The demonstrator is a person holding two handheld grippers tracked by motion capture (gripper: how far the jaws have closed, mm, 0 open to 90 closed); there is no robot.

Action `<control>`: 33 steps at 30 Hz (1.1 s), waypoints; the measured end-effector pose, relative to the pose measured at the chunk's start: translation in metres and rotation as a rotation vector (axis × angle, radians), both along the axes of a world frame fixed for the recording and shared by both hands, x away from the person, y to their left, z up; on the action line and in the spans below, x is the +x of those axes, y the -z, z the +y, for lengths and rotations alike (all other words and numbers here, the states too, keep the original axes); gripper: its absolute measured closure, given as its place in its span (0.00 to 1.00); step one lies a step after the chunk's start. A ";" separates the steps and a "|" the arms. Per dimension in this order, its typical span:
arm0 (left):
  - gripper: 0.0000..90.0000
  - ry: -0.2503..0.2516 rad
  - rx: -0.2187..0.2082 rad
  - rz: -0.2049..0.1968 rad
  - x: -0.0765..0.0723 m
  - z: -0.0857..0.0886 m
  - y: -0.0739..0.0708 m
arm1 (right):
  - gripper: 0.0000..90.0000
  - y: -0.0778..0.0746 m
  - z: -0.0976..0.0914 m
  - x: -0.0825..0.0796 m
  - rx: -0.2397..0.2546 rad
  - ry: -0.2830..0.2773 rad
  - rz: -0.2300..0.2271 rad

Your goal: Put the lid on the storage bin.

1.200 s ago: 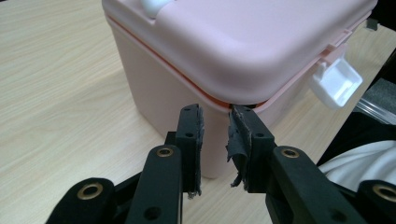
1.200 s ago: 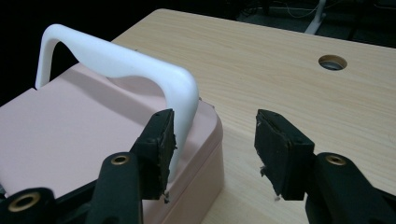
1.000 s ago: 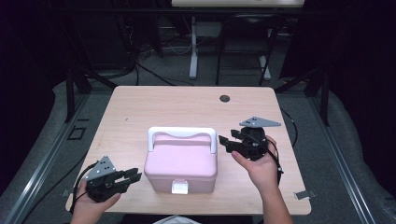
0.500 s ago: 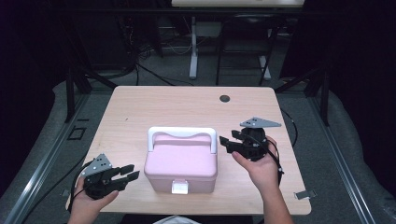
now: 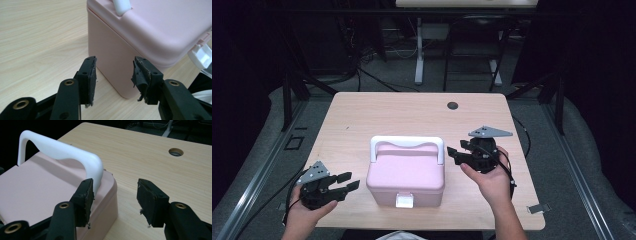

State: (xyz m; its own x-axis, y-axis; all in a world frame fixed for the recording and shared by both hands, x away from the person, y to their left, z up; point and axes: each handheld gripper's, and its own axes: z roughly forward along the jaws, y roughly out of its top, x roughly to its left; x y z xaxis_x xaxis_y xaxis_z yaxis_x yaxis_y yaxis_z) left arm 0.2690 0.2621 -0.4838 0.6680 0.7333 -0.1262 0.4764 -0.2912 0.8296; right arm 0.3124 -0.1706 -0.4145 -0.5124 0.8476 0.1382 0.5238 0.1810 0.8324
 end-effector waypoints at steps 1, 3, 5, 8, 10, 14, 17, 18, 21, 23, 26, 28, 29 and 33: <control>0.58 -0.001 -0.006 -0.003 0.001 0.000 0.000 | 0.52 0.000 0.000 0.000 0.000 0.001 -0.001; 0.57 -0.007 -0.005 -0.001 0.003 0.001 0.000 | 0.52 0.001 0.000 -0.001 -0.006 -0.003 0.004; 0.56 -0.013 -0.004 0.002 0.005 0.003 0.002 | 0.52 0.003 -0.001 -0.003 -0.015 -0.002 0.009; 0.54 -0.018 -0.006 0.009 0.008 0.004 0.003 | 0.52 0.007 -0.003 -0.004 -0.023 0.000 0.017; 0.54 -0.023 -0.007 0.009 0.010 0.005 0.003 | 0.52 0.011 -0.006 -0.005 -0.026 0.004 0.023; 0.54 -0.030 -0.011 0.005 0.016 0.005 0.001 | 0.52 0.017 -0.010 -0.007 -0.024 0.013 0.028; 0.54 -0.037 -0.015 0.001 0.021 0.005 -0.002 | 0.52 0.020 -0.012 -0.009 -0.020 0.013 0.019; 0.54 -0.035 -0.016 0.002 0.023 0.005 -0.003 | 0.52 0.020 -0.012 -0.010 -0.019 0.010 0.014; 0.54 -0.043 -0.024 -0.002 0.029 0.004 -0.005 | 0.52 0.023 -0.014 -0.012 -0.018 0.016 0.008; 0.54 -0.043 -0.023 0.001 0.032 0.004 -0.006 | 0.52 0.024 -0.016 -0.012 -0.015 0.015 0.012; 0.54 -0.053 -0.027 -0.004 0.038 0.002 -0.008 | 0.52 0.026 -0.017 -0.013 -0.013 0.019 0.015; 0.54 -0.062 -0.027 -0.011 0.043 0.001 -0.009 | 0.52 0.027 -0.019 -0.013 -0.010 0.020 0.012; 0.54 -0.068 -0.024 -0.017 0.045 -0.001 -0.010 | 0.52 0.027 -0.019 -0.014 -0.005 0.023 0.013; 0.54 -0.072 -0.014 -0.018 0.053 -0.005 -0.010 | 0.52 0.027 -0.022 -0.016 0.001 0.023 0.004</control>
